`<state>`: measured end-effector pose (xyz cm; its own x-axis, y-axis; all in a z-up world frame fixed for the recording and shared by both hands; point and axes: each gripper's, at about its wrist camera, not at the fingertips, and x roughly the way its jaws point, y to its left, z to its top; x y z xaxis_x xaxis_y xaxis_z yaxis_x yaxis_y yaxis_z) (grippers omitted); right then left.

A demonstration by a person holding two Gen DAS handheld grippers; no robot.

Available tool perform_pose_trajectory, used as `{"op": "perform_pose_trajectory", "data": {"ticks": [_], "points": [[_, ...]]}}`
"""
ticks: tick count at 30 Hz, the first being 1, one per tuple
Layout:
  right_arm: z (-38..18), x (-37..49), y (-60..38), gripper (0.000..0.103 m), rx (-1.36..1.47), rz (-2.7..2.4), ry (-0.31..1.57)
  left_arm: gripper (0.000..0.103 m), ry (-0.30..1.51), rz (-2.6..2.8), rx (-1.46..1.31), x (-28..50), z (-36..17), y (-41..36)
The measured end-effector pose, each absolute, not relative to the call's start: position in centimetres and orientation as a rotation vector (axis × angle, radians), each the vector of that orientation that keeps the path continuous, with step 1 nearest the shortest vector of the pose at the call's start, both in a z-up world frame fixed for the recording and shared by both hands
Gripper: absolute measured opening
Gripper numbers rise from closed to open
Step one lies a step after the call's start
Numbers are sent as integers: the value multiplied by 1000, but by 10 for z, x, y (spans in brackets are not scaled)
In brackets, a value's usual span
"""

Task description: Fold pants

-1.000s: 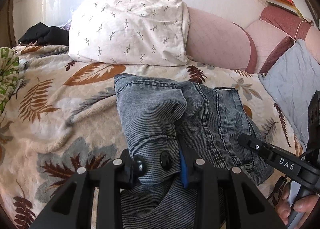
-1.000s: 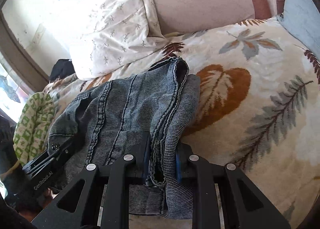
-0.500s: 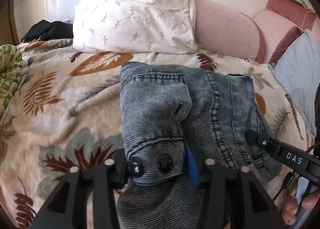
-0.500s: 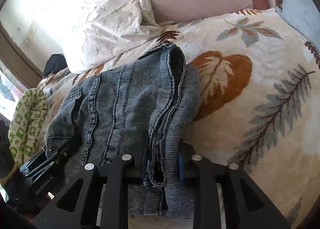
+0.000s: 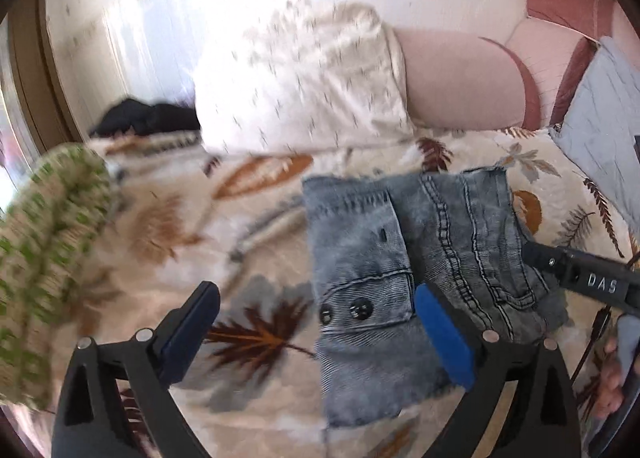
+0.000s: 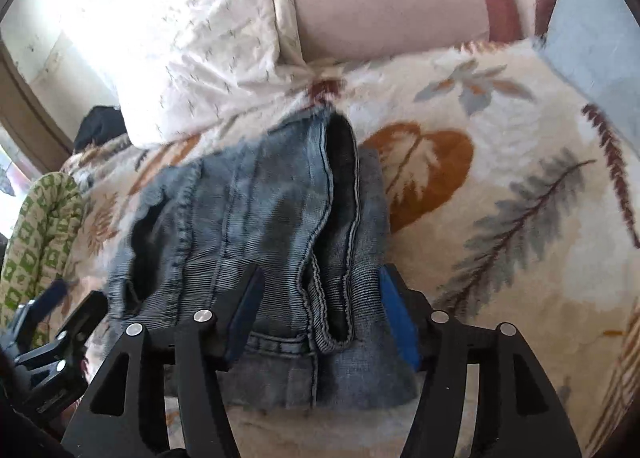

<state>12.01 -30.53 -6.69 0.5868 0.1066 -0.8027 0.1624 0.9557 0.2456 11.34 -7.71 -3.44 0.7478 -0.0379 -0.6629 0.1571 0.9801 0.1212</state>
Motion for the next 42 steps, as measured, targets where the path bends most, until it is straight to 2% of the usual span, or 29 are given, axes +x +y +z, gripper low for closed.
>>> {"op": "perform_pose_trajectory", "data": {"ticks": [2, 9, 16, 21, 27, 32, 42], "points": [[-57, 111, -306, 64, 312, -36, 918, 100, 688, -105, 186, 101, -23, -75], [-18, 74, -298, 64, 266, -40, 793, 100, 622, -131, 167, 66, 10, -69], [12, 35, -285, 68, 221, -27, 643, 103, 559, -132, 168, 32, 32, -60], [20, 9, -269, 70, 206, -33, 583, 103, 540, -136, 154, 16, 42, -50], [25, -26, -238, 78, 129, -38, 506, 103, 539, -125, 134, -2, 46, -36], [30, -56, -227, 88, 119, -87, 409, 103, 530, -102, 121, -17, 47, -18], [29, -98, -208, 91, 107, -134, 321, 103, 531, -73, 137, -53, 42, 8]]}}
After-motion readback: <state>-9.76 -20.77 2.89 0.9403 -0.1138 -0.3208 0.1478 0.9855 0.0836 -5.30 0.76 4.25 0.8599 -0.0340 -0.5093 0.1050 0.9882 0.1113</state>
